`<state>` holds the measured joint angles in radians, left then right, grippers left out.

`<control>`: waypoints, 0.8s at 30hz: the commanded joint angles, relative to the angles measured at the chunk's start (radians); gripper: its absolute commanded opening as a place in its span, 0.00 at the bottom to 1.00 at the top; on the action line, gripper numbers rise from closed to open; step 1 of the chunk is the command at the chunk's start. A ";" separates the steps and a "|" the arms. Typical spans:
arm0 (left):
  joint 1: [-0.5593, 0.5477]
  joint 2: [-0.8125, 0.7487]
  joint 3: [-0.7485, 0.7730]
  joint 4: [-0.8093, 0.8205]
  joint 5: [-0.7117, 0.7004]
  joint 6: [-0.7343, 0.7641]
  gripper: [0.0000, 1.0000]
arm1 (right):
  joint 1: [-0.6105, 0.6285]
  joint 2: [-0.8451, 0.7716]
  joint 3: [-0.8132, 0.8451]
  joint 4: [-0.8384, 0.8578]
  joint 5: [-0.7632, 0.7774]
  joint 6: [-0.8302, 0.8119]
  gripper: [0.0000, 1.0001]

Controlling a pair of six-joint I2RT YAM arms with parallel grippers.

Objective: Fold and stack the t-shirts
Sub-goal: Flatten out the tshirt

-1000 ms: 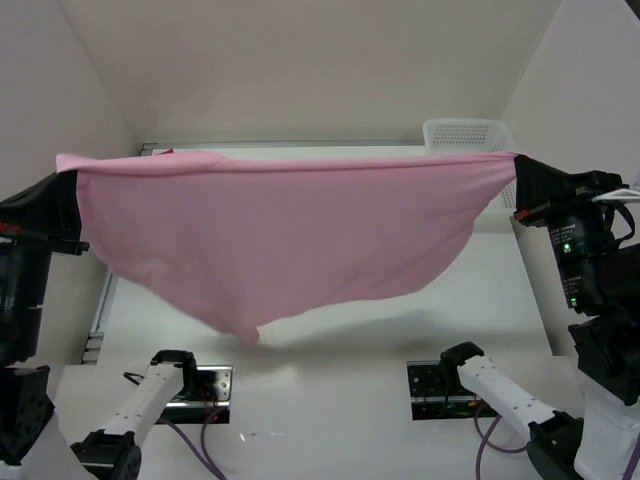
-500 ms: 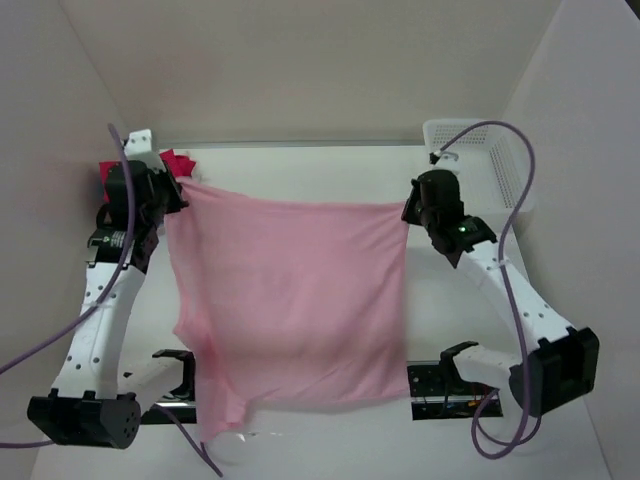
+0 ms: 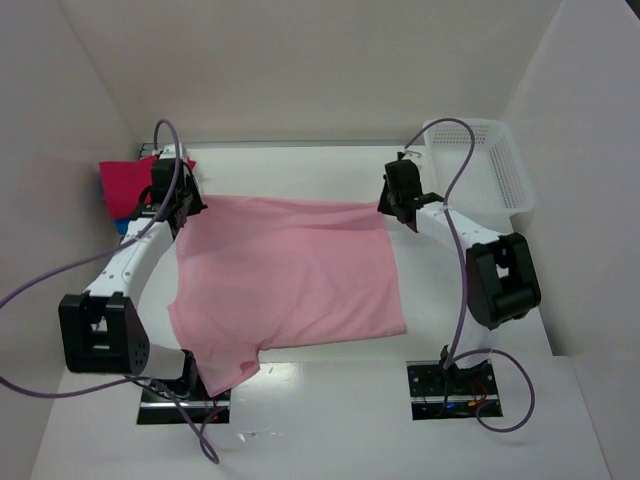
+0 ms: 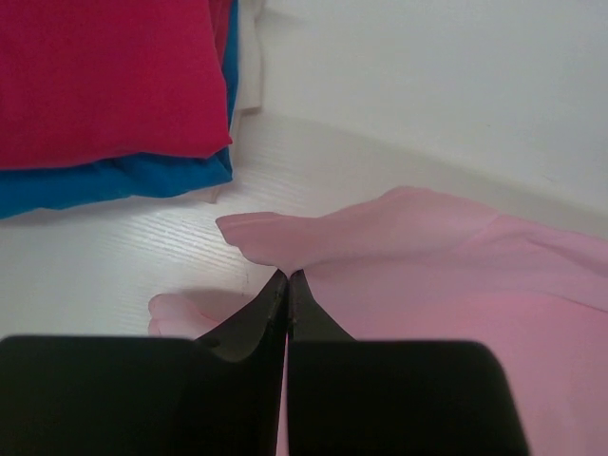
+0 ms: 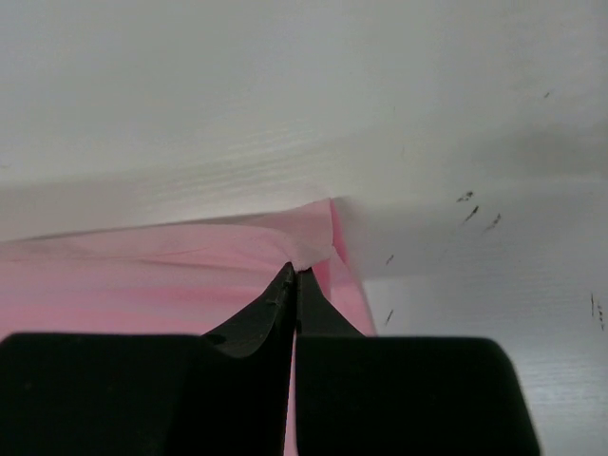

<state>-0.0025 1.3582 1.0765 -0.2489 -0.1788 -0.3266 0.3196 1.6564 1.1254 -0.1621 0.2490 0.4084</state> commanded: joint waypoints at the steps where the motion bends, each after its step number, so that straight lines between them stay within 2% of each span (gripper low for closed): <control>1: 0.007 0.091 0.088 0.118 -0.010 -0.023 0.00 | -0.013 0.059 0.118 0.101 0.050 0.010 0.00; 12: 0.027 0.386 0.321 0.172 -0.001 0.000 0.00 | -0.111 0.174 0.316 0.072 0.075 -0.045 0.00; 16: 0.027 0.454 0.401 0.172 0.009 0.018 0.00 | -0.149 0.219 0.369 0.062 0.050 -0.068 0.00; 24: 0.036 0.561 0.500 0.172 0.042 0.049 0.00 | -0.149 0.318 0.448 0.044 0.041 -0.100 0.00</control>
<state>0.0174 1.8899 1.5180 -0.1246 -0.1359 -0.3171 0.1742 1.9423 1.5136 -0.1425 0.2675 0.3377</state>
